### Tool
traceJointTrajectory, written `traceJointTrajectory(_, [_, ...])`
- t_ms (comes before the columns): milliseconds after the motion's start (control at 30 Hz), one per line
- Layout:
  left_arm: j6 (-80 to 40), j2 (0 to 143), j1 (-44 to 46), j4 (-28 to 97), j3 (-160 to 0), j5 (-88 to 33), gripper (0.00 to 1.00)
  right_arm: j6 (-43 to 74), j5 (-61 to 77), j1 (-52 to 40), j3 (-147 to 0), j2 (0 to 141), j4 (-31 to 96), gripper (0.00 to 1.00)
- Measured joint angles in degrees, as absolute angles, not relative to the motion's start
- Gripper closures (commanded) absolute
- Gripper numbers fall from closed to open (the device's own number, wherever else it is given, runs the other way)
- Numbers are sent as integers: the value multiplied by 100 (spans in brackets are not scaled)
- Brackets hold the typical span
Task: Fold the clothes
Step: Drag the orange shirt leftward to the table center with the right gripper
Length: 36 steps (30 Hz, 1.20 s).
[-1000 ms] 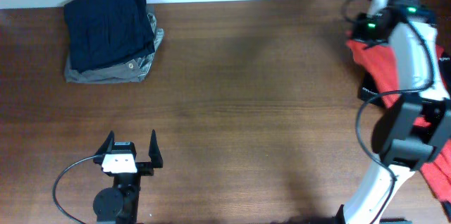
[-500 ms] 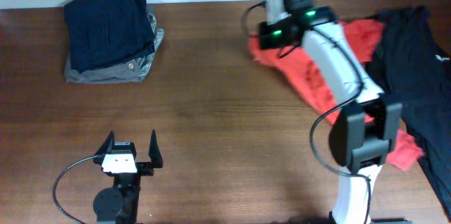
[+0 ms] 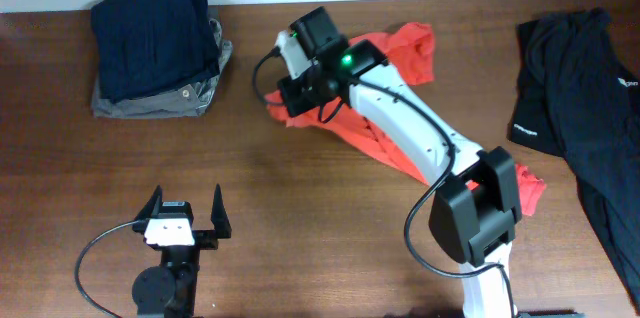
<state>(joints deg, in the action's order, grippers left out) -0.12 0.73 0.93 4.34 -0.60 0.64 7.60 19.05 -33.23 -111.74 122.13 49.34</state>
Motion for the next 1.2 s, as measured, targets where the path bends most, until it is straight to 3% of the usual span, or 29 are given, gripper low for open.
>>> traceJointTrajectory(600, [-12, 73, 93, 434, -60, 64, 1, 862, 2316, -4700, -11174, 12213, 4960, 96])
traceJointTrajectory(667, [-12, 73, 93, 434, -60, 64, 1, 906, 2349, -4847, -11174, 12213, 4976, 85])
traceJointTrajectory(767, [-12, 73, 93, 434, -60, 64, 1, 910, 2375, -4991, -11174, 12213, 4974, 81])
traceJointTrajectory(800, [-12, 73, 93, 434, -60, 64, 1, 908, 2388, -5030, -11174, 12213, 4974, 65])
traceJointTrajectory(833, [-12, 73, 93, 434, -60, 64, 1, 921, 2366, -5041, -11174, 12213, 4976, 58])
traceJointTrajectory(967, [-12, 73, 93, 434, -60, 64, 1, 926, 1973, -4928, -11185, 12213, 5022, 46])
traceJointTrajectory(1200, [-12, 73, 93, 434, -60, 64, 1, 886, 1544, -3861, -11684, 12213, 5242, 43])
